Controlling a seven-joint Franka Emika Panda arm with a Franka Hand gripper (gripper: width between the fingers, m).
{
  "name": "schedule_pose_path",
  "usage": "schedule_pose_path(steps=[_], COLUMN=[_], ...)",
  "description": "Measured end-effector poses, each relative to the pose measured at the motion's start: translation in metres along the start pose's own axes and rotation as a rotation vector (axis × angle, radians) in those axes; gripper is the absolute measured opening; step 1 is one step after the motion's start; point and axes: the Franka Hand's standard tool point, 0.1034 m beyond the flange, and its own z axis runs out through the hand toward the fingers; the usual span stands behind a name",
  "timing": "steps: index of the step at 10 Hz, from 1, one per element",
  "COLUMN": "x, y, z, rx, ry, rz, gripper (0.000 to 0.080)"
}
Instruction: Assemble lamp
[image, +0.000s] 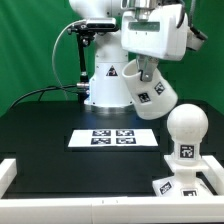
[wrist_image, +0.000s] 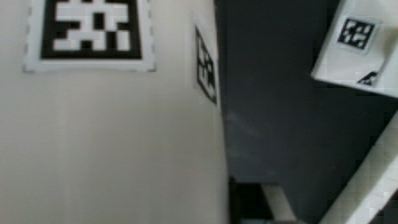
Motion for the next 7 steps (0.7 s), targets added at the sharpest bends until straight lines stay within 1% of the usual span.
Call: schedule_pose_path(steps=[1, 2, 3, 4, 5, 7], x=[0.011, 0.019, 0.025, 0.023, 0.017, 0.015], y=[-0.006, -0.017, -0.034, -0.044, -0.043, -0.043], z=[-0.005, -0.009, -0.013, -0.016, -0.015, -0.014], rx=[-0.014, -0.003, 0.014, 0.026, 0.027, 0.026], ry=[0.065, 0.105, 0.149, 0.183, 0.178, 0.17], rz=[-0.056, -0.096, -0.143, -0.187, -0.188, -0.191], gripper=[0.0048, 0.0048, 0.0048, 0.0048, 0.0048, 0.0048])
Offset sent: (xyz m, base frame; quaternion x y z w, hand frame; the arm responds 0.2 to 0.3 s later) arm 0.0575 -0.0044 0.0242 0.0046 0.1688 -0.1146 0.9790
